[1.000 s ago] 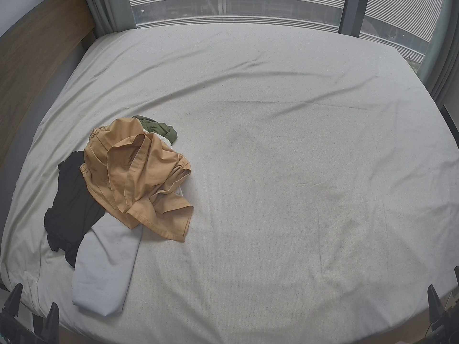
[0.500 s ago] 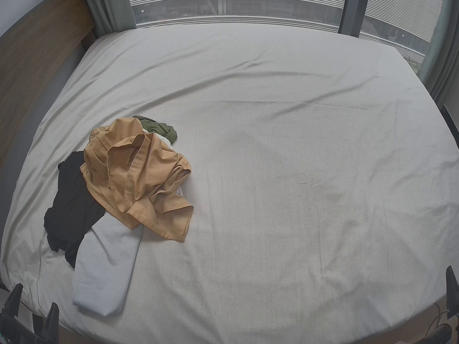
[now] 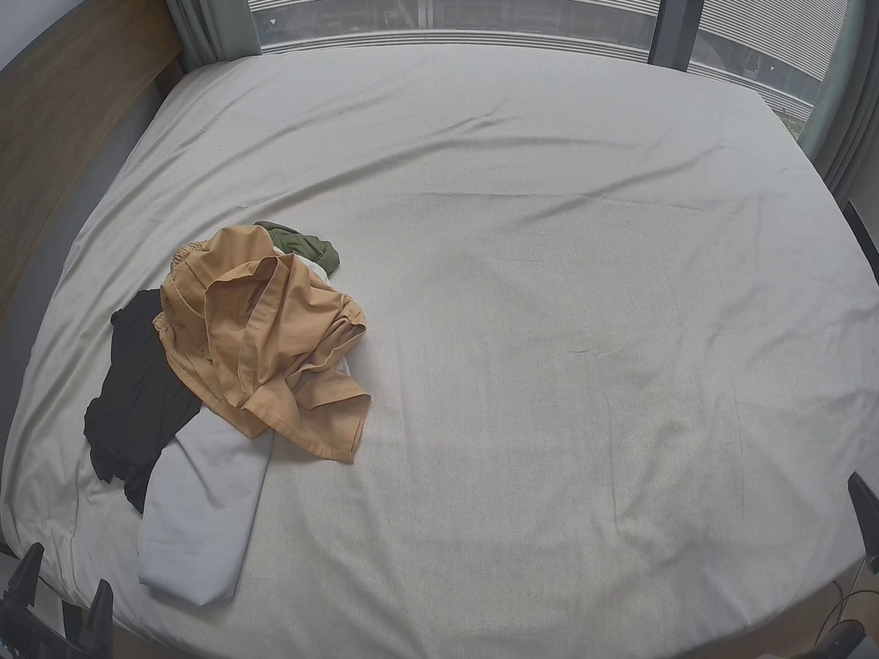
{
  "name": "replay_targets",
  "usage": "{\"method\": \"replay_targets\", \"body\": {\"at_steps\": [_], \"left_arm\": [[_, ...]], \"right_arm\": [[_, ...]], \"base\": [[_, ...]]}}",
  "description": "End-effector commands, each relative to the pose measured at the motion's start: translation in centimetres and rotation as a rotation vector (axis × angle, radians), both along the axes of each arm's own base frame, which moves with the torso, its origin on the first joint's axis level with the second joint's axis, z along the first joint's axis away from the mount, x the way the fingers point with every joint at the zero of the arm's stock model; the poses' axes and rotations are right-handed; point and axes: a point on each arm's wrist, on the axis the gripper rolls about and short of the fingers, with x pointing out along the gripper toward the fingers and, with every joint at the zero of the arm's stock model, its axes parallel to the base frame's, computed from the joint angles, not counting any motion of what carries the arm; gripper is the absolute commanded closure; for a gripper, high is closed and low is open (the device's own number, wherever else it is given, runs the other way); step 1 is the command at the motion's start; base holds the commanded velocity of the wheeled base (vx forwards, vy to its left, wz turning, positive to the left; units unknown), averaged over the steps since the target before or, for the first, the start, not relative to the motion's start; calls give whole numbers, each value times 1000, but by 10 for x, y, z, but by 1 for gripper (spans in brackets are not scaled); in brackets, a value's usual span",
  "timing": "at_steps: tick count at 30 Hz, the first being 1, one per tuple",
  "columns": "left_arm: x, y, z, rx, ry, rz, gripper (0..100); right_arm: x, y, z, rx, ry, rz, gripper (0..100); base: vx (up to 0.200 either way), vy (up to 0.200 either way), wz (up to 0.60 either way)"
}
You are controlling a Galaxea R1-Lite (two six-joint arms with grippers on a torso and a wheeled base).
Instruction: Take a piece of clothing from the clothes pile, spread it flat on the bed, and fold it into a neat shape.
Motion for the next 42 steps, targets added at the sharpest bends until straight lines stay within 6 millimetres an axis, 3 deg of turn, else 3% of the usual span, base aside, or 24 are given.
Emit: {"method": "replay_targets", "body": {"at_steps": [1, 6, 11, 27, 31, 42], "left_arm": [[0, 0, -5, 0, 1, 1, 0], [0, 0, -5, 0, 1, 1, 0], [0, 0, -5, 0, 1, 1, 0], [0, 0, -5, 0, 1, 1, 0], [0, 0, -5, 0, 1, 1, 0], [0, 0, -5, 0, 1, 1, 0]], "right_arm": [[31, 5, 29, 5, 60, 23, 0], [43, 7, 40, 74, 92, 40, 0], [68, 15, 55, 202, 175, 96, 0], [134, 54, 57, 287, 404, 268, 0], [150, 70, 53, 298, 408, 358, 0], [188, 100, 36, 275, 472, 400, 0]], "base": [[0, 0, 0], [0, 0, 0], [0, 0, 0], [0, 0, 0], [0, 0, 0], [0, 0, 0]]}}
